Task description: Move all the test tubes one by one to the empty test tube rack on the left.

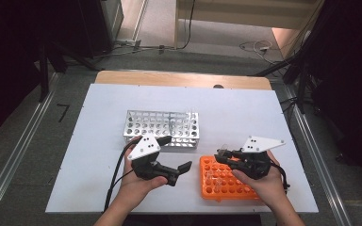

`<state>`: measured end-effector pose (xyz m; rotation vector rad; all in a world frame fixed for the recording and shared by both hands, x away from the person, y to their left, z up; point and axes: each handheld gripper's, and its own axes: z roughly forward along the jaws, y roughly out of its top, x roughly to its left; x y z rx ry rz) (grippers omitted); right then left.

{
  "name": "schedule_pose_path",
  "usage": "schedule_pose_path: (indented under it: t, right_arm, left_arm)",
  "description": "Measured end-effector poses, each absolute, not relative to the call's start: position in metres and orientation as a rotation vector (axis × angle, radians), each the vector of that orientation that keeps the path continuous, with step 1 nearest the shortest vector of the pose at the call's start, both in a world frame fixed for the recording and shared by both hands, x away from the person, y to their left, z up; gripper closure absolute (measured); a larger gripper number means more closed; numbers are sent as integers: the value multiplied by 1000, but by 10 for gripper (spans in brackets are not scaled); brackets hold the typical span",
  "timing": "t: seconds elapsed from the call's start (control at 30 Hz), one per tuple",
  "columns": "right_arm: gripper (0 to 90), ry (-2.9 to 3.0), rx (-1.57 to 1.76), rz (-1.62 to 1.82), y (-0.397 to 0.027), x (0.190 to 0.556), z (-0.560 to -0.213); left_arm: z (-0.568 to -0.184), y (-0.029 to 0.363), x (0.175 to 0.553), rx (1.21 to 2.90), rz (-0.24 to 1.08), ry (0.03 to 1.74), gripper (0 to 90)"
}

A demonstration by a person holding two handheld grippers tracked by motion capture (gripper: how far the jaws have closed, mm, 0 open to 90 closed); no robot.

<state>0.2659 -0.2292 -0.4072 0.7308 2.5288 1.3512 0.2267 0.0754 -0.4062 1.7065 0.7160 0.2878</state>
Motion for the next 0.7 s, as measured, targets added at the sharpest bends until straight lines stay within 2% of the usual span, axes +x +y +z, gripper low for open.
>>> schedule_pose_path:
  t: [0.13, 0.33, 0.7]
  right_arm:
    - [742, 2524, 719, 1378, -220, 265, -404]
    - [742, 2527, 689, 1407, -204, 261, -400]
    - [742, 2581, 598, 1422, -174, 250, -400]
  left_arm:
    - [-403, 72, 225, 1713, 291, 695, 0]
    - [-397, 65, 222, 1706, 286, 650, 71]
    - [-393, 60, 217, 1698, 301, 612, 342]
